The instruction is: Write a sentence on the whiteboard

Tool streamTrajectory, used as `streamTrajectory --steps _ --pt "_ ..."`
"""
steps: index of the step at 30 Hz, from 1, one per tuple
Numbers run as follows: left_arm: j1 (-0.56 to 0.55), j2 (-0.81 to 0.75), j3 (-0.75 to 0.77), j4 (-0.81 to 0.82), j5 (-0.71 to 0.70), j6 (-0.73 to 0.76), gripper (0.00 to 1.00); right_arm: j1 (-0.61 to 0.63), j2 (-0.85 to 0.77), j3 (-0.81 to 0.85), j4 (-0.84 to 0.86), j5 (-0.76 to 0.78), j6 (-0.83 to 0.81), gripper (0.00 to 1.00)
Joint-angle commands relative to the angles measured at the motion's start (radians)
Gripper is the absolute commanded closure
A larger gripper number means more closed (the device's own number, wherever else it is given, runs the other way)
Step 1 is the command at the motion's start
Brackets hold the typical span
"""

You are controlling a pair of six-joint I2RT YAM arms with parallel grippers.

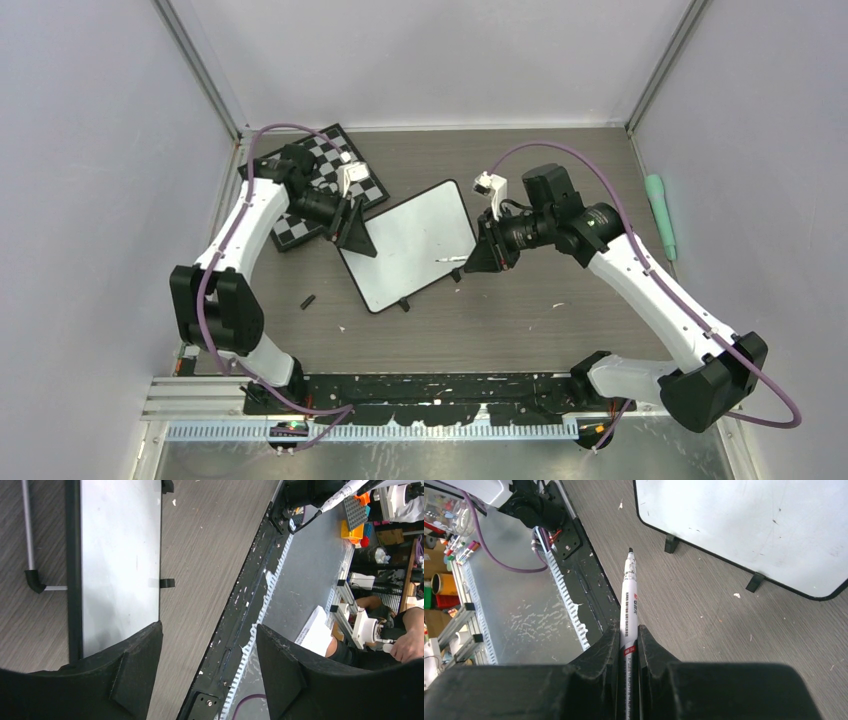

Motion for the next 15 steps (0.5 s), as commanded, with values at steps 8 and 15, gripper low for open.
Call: streamTrajectory --steps 8,15 --pt "-0.072 0.000 -0.031 0.063 -0.001 -0.050 0.43 0.047 0.009 0.048 0.047 -0.045 -0.022 1.00" --pt "-0.082 0.018 0.031 0.064 -0.037 -0.065 0.52 0.071 0.020 0.071 0.066 -0.051 -0.003 1.00"
